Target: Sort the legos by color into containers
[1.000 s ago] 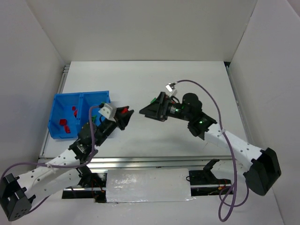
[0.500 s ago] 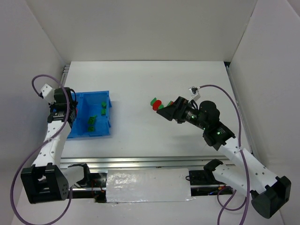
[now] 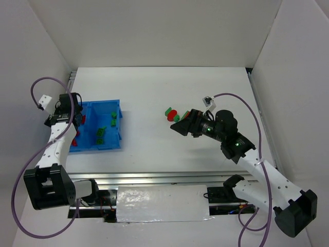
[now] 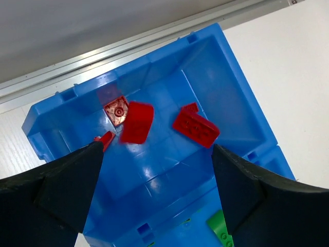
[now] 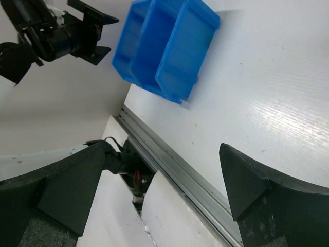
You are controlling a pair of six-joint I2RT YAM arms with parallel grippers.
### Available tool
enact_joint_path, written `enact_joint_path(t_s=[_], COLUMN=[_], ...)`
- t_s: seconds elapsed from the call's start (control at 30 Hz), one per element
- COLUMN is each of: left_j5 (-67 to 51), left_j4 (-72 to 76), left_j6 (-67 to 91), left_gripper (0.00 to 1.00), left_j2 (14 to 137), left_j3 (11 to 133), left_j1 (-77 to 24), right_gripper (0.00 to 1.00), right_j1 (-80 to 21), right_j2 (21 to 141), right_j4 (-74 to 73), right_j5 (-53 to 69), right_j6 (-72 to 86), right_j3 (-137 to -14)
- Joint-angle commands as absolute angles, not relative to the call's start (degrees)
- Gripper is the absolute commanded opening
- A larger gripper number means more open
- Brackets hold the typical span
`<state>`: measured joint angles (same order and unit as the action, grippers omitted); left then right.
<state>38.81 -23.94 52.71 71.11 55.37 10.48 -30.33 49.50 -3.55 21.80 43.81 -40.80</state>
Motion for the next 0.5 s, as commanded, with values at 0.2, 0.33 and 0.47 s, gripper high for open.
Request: enact_joint_path(t_s=[0.2,0.33,0.47], left_j5=[18.9,3.7,1.0], left_j4=[-19.3,-17.0,-20.7], left_j6=[43.3,35.8,29.5], left_gripper=[1.0,1.0,0.99], left_j2=[61.6,52.7,46.4], left_j3=[56.7,52.5,48.8], left_j1=[10.1,6.4,0.5], right_gripper=[1.0,1.0,1.0], right_j1=[-30.1,-28.5,-26.5], right_j2=[60.1,71.2,83.5], right_j4=[-16.2,-22.1,-27.0], right_j5=[-4.8,-15.6,-20.6], right_j6=[40.1,42.4,45.3], right_j3=[-47.9,-54.1,-65.3])
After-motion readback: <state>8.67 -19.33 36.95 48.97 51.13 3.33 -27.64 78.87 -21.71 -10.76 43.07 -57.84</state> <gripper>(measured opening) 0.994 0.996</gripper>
